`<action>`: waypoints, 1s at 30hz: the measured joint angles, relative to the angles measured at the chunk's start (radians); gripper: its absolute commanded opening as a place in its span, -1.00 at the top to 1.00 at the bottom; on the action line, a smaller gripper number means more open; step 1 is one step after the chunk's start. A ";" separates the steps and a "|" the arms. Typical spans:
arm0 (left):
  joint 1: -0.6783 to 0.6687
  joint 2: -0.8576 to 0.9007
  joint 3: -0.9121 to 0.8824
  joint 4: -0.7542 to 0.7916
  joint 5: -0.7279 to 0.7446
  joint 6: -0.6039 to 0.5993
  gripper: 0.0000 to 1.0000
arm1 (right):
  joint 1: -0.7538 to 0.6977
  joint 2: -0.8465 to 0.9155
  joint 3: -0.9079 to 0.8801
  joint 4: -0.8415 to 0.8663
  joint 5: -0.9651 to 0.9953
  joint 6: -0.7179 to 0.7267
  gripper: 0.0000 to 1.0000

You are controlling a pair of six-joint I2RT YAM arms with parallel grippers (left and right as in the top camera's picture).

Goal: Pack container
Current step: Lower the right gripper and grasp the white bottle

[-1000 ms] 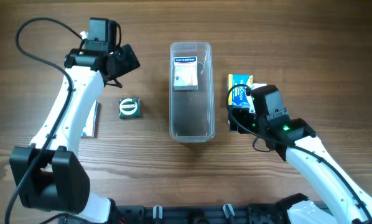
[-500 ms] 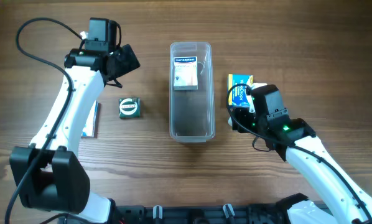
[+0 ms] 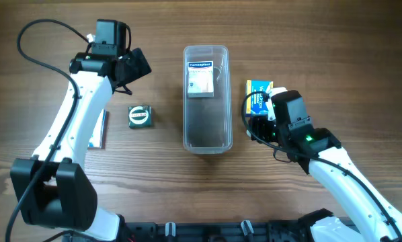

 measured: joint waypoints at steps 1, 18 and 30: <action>0.000 0.000 0.000 0.000 0.000 0.000 -0.99 | 0.000 0.000 0.000 0.011 0.000 -0.008 -0.43; 0.000 0.000 0.000 0.000 0.000 0.000 -0.99 | 0.000 0.000 0.000 0.029 0.041 -0.037 0.05; 0.000 0.000 0.000 0.000 0.000 0.000 -1.00 | 0.000 0.000 0.000 0.052 0.041 -0.038 0.37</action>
